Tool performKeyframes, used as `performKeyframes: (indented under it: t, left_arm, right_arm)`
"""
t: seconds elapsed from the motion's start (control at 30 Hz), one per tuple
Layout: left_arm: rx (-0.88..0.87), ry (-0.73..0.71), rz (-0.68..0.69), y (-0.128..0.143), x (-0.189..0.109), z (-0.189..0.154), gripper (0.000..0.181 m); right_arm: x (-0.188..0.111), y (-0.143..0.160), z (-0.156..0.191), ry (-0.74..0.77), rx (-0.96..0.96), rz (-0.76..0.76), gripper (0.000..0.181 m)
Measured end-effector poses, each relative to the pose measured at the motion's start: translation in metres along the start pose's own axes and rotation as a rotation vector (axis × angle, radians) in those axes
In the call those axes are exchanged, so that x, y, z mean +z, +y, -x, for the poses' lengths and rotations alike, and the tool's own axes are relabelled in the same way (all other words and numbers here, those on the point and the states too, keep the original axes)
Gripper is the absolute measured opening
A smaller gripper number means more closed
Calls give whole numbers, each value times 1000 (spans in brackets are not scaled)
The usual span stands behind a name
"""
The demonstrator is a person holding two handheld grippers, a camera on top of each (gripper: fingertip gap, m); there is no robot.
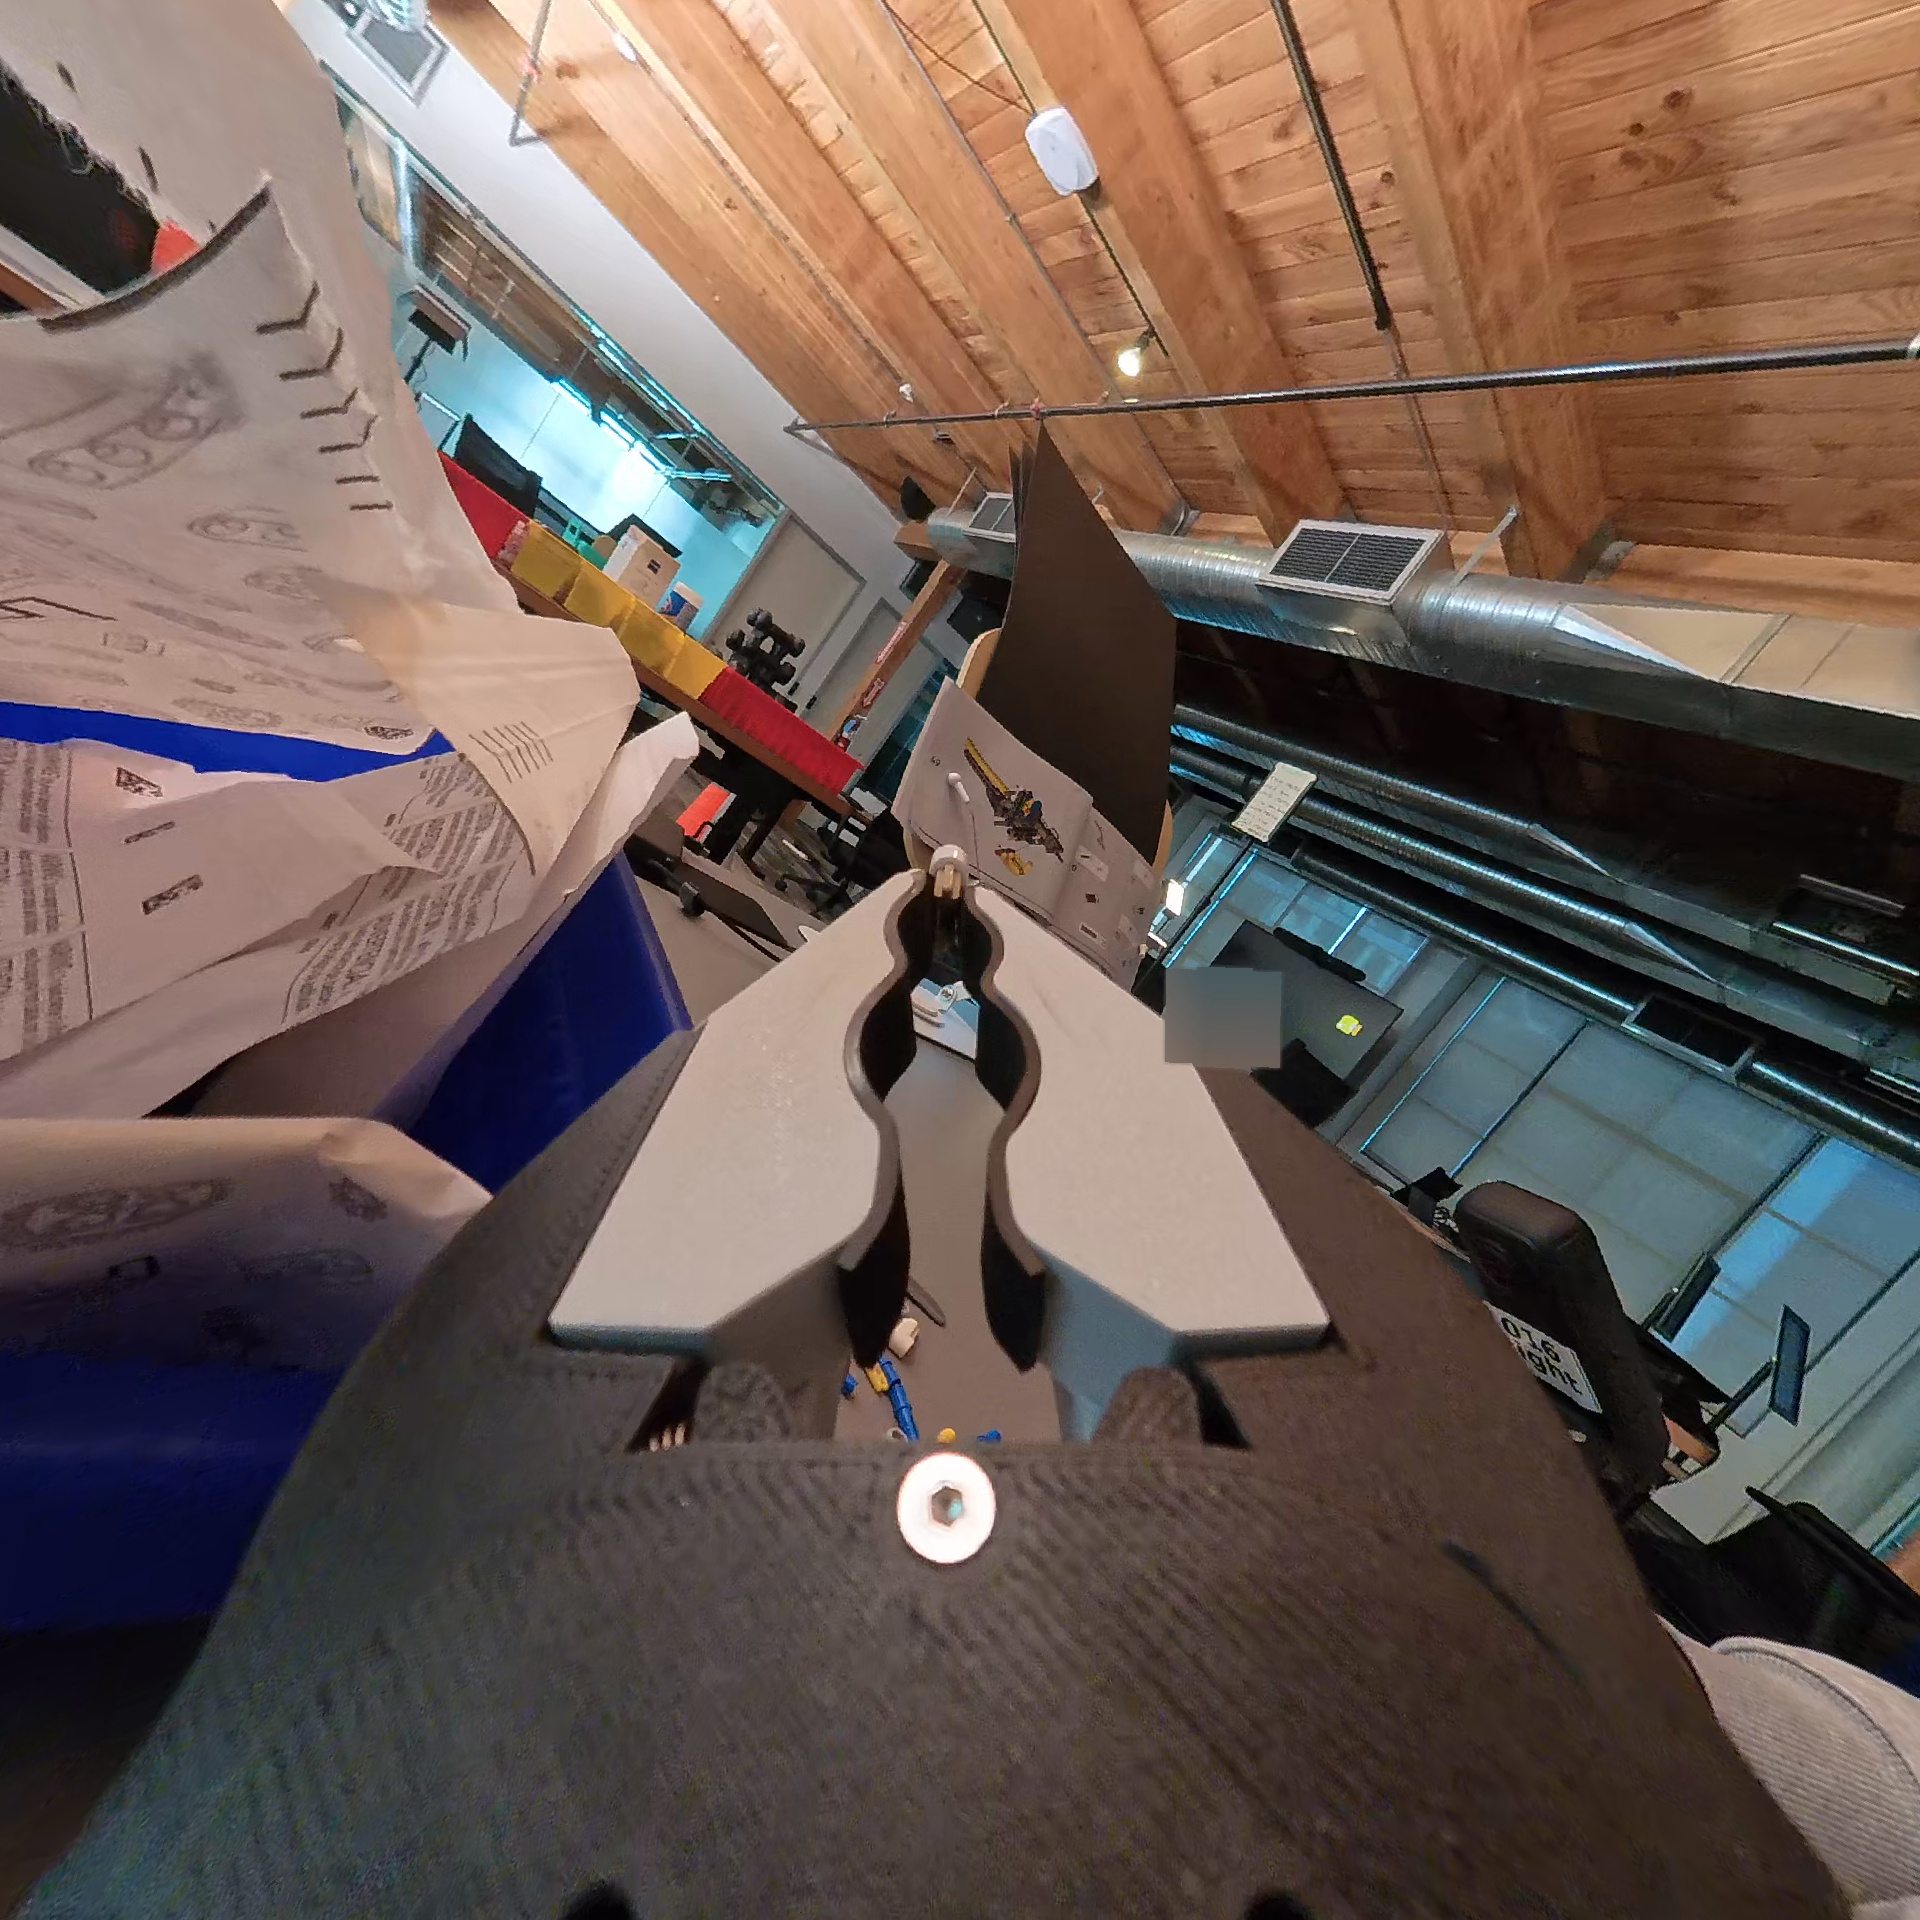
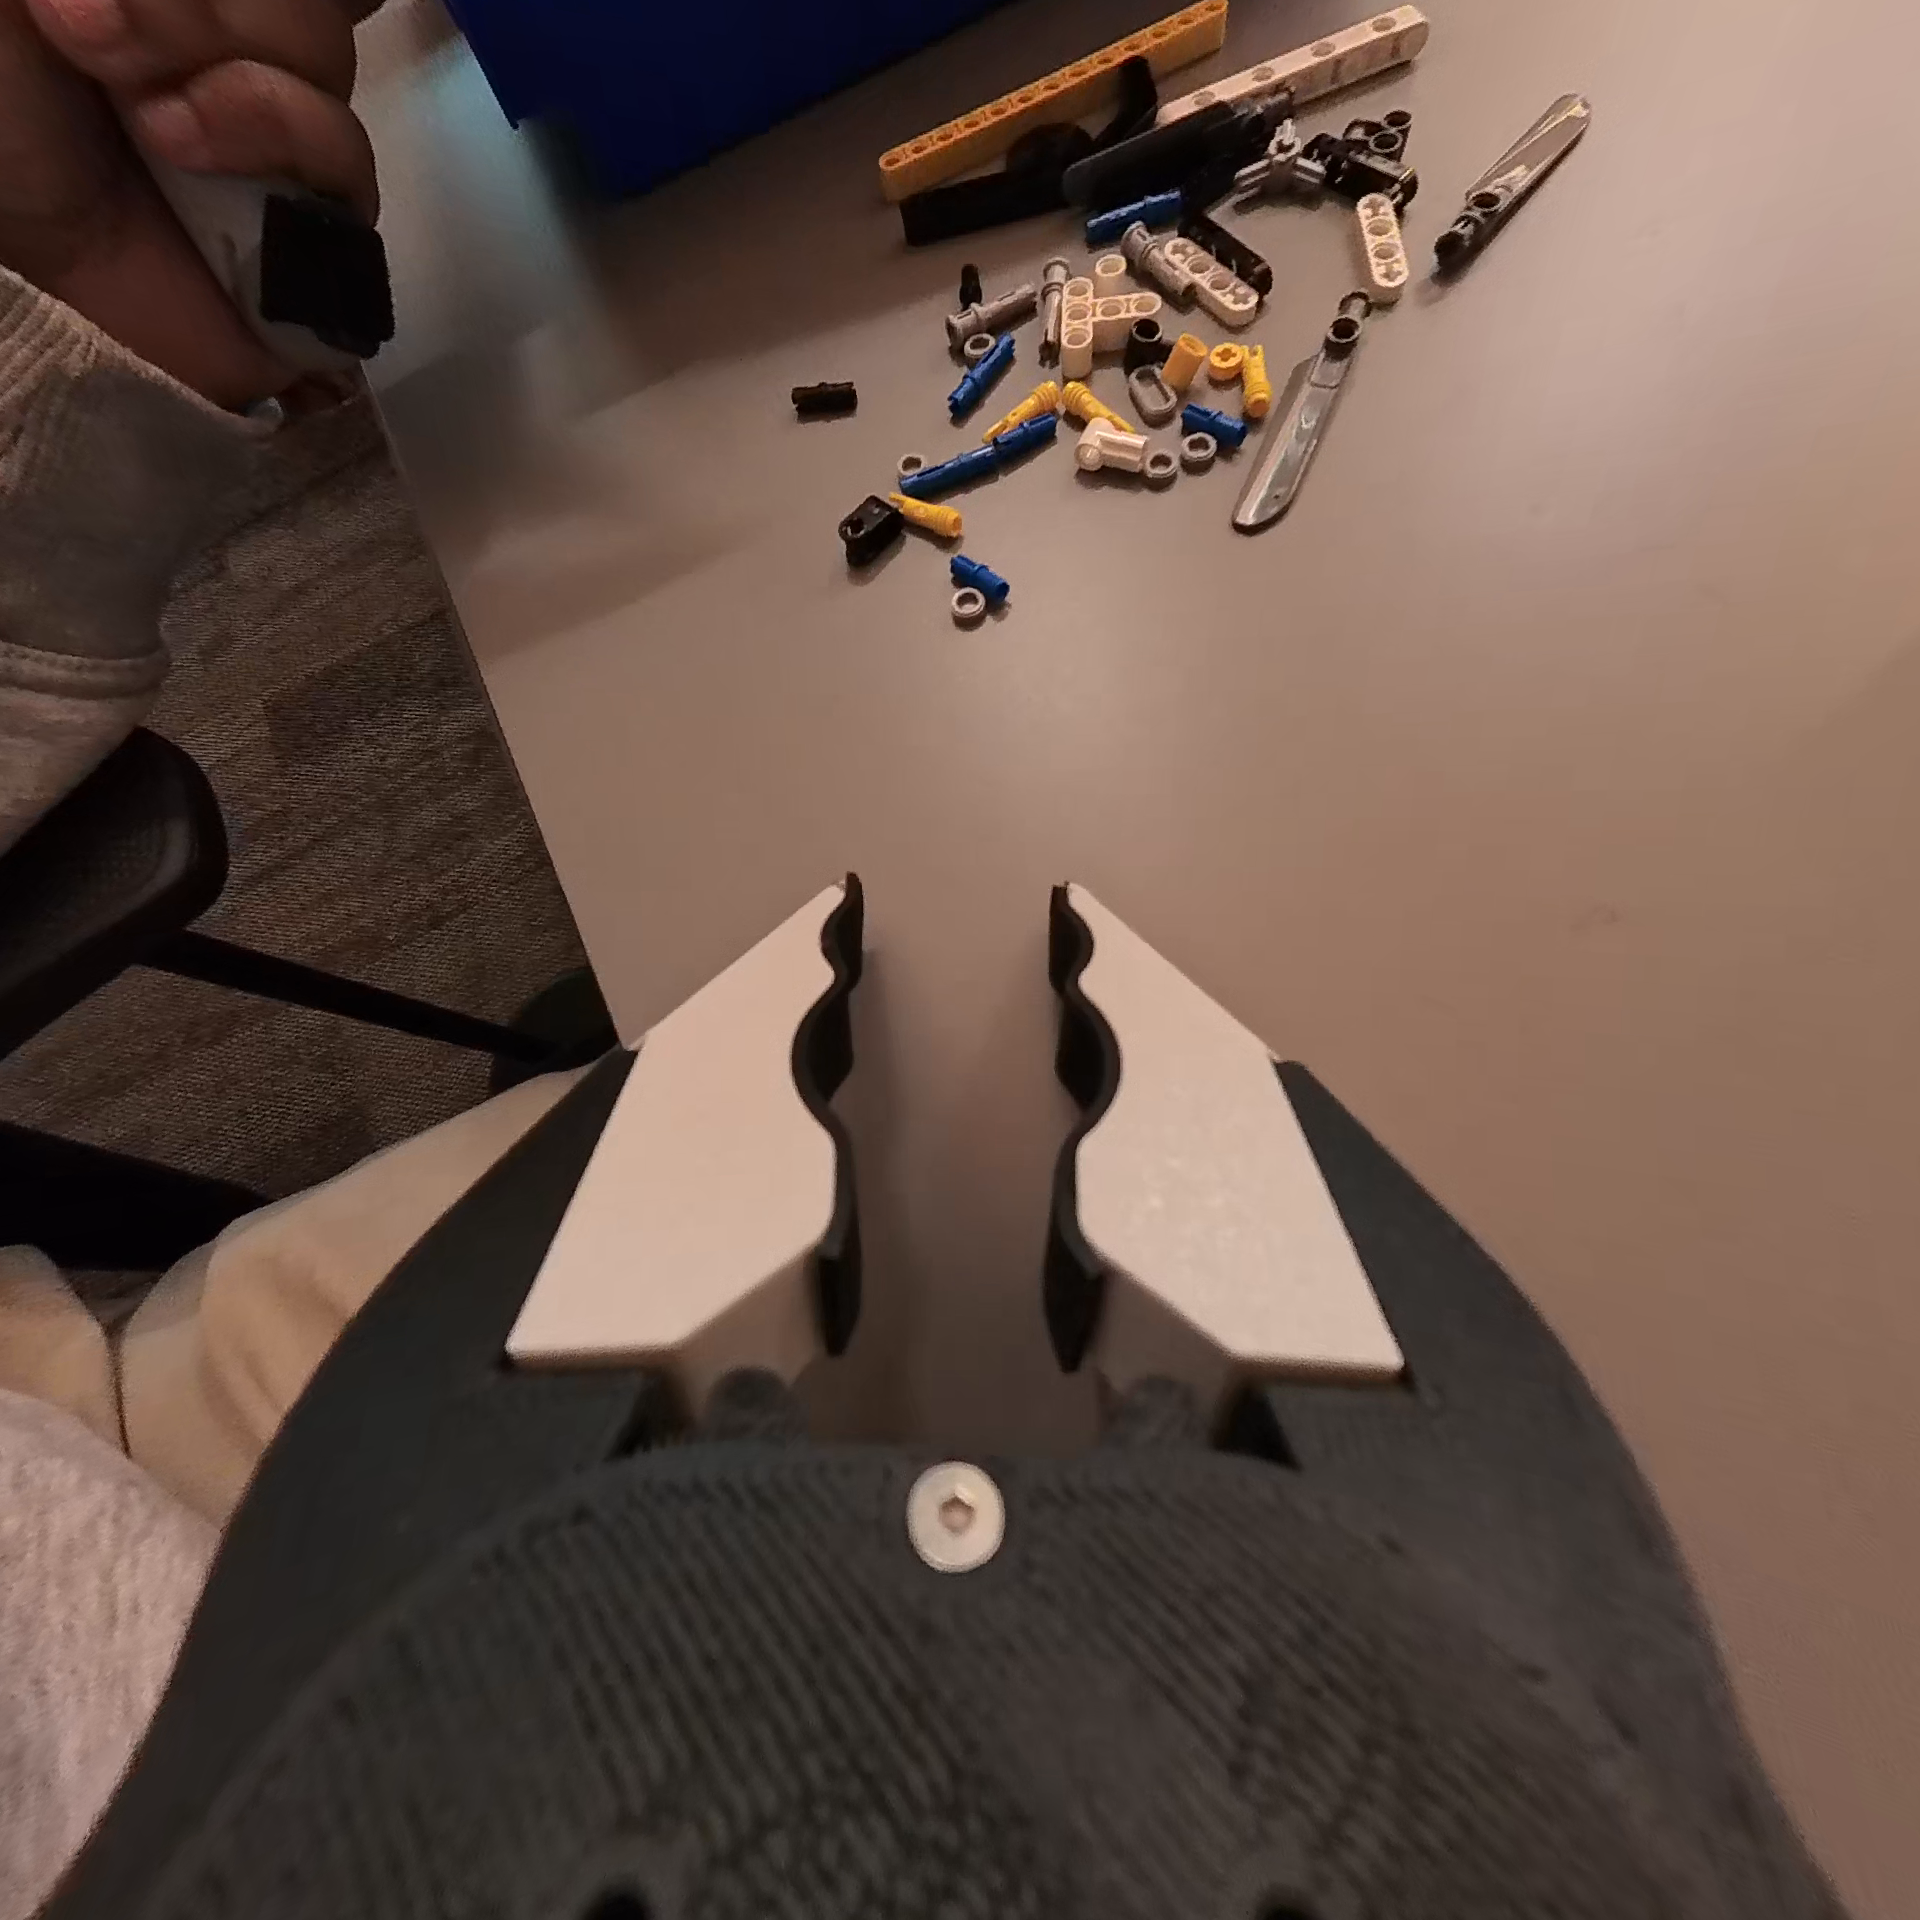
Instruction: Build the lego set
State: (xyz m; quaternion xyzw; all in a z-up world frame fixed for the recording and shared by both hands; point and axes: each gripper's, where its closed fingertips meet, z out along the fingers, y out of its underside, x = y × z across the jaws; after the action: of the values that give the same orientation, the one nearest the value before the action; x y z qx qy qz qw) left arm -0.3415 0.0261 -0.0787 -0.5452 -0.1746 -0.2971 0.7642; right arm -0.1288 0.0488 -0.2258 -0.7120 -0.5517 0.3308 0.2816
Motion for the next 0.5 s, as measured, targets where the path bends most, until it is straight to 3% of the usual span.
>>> performKeyframes:
  t: [0.5]
  left_arm:
    - [-8,-4,0,0,0,1,0]
  right_arm:
    - [1,1,0,-4,2,8,35]
